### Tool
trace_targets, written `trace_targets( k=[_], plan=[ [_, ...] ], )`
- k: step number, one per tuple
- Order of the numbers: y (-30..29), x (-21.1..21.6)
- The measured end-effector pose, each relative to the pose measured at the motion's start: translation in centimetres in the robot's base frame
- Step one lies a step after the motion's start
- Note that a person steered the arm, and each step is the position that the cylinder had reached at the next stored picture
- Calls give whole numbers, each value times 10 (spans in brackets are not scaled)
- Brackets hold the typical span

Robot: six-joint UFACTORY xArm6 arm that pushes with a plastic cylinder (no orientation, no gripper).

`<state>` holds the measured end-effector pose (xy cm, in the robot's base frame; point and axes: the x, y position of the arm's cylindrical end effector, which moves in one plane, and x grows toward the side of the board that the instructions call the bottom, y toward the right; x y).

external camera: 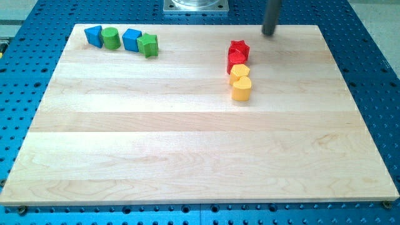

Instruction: Move the green star to the bottom of the yellow heart

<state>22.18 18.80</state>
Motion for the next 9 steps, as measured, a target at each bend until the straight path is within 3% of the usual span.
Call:
trace_targets(
  k=[3, 4, 5, 6, 7, 8, 9],
  plan=[
    [-271, -4],
    [-287, 8],
    [-295, 104],
    [-293, 110],
    [-362, 112],
    [-319, 176],
    [-300, 192]
  ],
)
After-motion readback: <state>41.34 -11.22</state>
